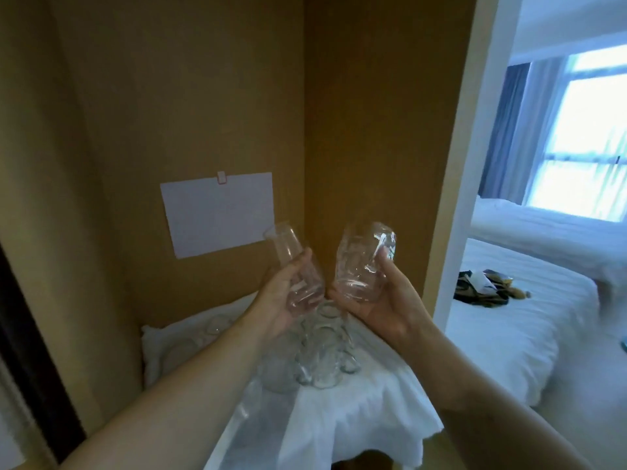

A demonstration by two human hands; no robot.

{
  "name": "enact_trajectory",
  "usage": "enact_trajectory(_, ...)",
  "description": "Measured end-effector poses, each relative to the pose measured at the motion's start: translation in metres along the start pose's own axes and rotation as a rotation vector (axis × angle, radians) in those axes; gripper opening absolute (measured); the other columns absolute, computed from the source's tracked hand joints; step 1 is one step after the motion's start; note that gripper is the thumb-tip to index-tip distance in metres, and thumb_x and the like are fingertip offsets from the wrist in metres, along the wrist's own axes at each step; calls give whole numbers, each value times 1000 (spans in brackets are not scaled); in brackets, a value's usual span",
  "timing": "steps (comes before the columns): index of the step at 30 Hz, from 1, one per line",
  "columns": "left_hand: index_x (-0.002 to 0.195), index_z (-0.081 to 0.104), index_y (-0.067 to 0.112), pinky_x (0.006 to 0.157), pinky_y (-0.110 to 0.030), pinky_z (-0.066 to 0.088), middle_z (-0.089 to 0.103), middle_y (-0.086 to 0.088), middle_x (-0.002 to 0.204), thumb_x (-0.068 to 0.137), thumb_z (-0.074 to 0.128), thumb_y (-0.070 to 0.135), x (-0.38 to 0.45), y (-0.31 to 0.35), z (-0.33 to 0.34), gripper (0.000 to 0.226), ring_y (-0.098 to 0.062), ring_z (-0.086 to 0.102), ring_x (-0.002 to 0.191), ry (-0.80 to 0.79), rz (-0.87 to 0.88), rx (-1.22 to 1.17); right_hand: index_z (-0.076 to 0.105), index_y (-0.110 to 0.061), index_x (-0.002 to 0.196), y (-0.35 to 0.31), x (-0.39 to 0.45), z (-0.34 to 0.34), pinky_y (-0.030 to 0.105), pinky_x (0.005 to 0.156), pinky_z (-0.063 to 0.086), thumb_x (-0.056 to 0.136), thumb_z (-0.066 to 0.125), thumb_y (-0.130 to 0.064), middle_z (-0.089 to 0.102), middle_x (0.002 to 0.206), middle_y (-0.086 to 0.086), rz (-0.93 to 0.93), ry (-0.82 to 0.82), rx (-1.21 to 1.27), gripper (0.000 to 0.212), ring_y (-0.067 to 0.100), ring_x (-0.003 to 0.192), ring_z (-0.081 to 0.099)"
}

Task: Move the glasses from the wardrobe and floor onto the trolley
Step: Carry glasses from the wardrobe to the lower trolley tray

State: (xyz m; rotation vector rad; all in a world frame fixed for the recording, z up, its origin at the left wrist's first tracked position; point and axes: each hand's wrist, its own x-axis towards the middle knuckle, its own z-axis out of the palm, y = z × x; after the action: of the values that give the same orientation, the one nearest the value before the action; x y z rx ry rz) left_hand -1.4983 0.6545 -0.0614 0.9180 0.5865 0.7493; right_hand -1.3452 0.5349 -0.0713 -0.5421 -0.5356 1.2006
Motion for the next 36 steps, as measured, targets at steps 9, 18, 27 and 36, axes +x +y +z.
enact_trajectory(9, 123, 63, 14, 65, -38, 58, 68, -13, 105, 57, 89, 22, -38, -46, 119, 71, -29, 66, 80, -142, 48, 40, 64, -10, 128, -85, -106, -35, 57, 107, 40, 56, 98, -32, 63, 124, 16, -104, -55, -167, 83, 34, 114, 60)
enact_trajectory(18, 123, 62, 18, 89, -54, 59, 67, -10, 122, 41, 99, 47, -79, -149, 272, 94, -34, 68, 106, -338, -66, 261, 58, -10, 138, -193, -250, -121, 56, 111, 40, 87, 73, -43, 59, 132, 16, -247, 160, -128, 62, 33, 120, 58)
enact_trajectory(27, 123, 63, 26, 76, -44, 62, 66, -8, 122, 56, 94, 47, -116, -259, 401, 77, -17, 76, 82, -624, -129, 398, 51, -8, 146, -264, -396, -206, 62, 112, 37, 96, 58, -40, 46, 151, 21, -410, 377, -118, 60, 40, 130, 51)
enact_trajectory(36, 141, 47, 0, 78, -40, 55, 60, -20, 117, 61, 91, 35, -151, -331, 501, 98, -35, 67, 101, -830, -239, 470, 65, -11, 133, -298, -493, -248, 62, 109, 40, 62, 93, -44, 62, 132, 17, -528, 635, -223, 83, 35, 116, 61)
